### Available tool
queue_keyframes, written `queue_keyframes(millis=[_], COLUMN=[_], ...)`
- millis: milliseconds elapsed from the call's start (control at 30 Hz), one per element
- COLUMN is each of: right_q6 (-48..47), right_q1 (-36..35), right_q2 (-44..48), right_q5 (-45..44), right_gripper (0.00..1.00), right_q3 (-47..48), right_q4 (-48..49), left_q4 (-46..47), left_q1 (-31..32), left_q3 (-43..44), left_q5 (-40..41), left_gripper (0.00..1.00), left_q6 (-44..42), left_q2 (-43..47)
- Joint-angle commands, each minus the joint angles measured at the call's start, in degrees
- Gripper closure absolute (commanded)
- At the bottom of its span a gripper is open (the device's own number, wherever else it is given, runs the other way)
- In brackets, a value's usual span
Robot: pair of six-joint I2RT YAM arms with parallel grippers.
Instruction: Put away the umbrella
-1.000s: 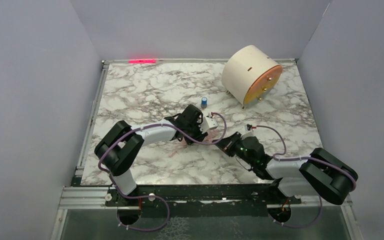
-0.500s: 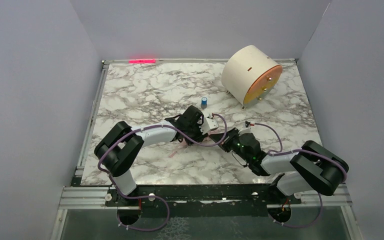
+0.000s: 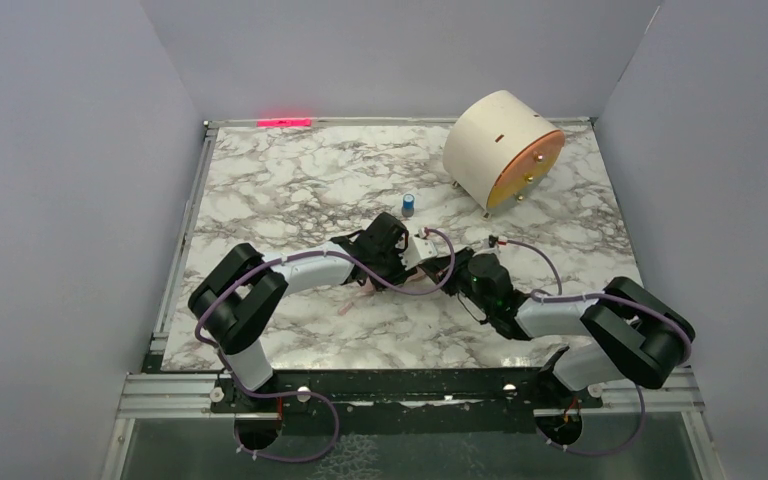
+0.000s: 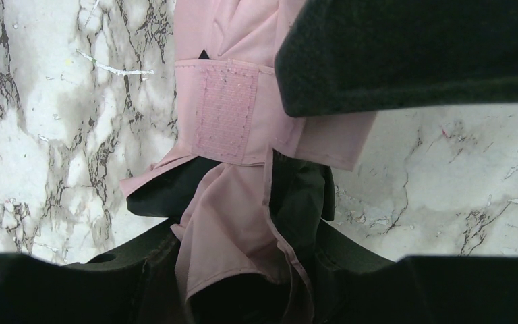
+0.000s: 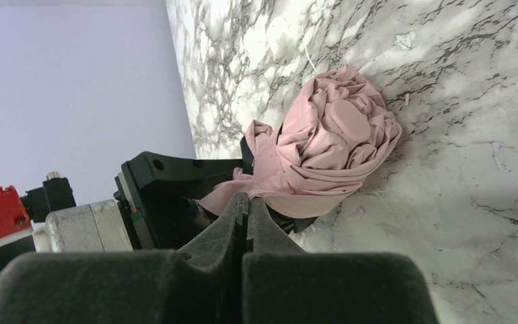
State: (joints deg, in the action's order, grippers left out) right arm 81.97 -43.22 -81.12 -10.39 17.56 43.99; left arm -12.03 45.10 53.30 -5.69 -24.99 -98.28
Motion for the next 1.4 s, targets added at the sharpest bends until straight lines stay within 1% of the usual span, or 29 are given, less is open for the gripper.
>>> queue_keyframes(millis=[0, 233, 500, 700, 767, 933, 1000, 1133, 1367], right_q6=[2.0, 2.1, 1.8, 1.2, 0.8, 1.0, 1.2, 1.3, 1.0], right_q1=[0.9, 1.2, 1.7, 1.8, 2.0, 2.5, 2.6, 3.0, 3.5], right_q2=[-0.8, -2.5, -6.0, -7.1, -7.5, -8.9, -9.6, -11.4, -14.6], right_q5=[-4.5, -4.2, -1.2, -1.0, -1.0, -0.1, 0.5, 2.4, 6.0], right_gripper=[1.00, 1.00, 1.00, 0.99, 0.94, 0.74, 0.72, 0.73, 0.86], right_q3=[2.3, 3.3, 4.8, 6.0, 6.5, 6.9, 7.0, 7.2, 8.9], right_q4=[-2.0, -3.1, -0.5, -2.0, -2.8, -2.9, -2.1, 0.1, -0.7], left_q4=[-7.7, -7.6, -7.6, -7.7, -7.7, -7.7, -7.7, -7.6, -7.6], left_q1=[0.1, 0.2, 0.3, 0.3, 0.3, 0.3, 0.3, 0.4, 0.4], left_q3=[-4.8, -4.9, -4.8, -4.9, -4.9, -5.0, -4.9, -5.0, -5.0], left_q5=[5.3, 5.3, 5.3, 5.3, 5.3, 5.3, 5.3, 5.3, 5.3], left_gripper=[1.00, 1.00, 1.00, 1.00, 1.00, 1.00, 1.00, 1.00, 1.00], left_q6=[-2.0, -2.2, -2.2, -2.3, -2.4, -2.5, -2.6, -2.5, -2.5], left_q2=[-6.8, -6.8, -6.9, -6.9, -6.8, -6.8, -6.9, -6.9, -6.8])
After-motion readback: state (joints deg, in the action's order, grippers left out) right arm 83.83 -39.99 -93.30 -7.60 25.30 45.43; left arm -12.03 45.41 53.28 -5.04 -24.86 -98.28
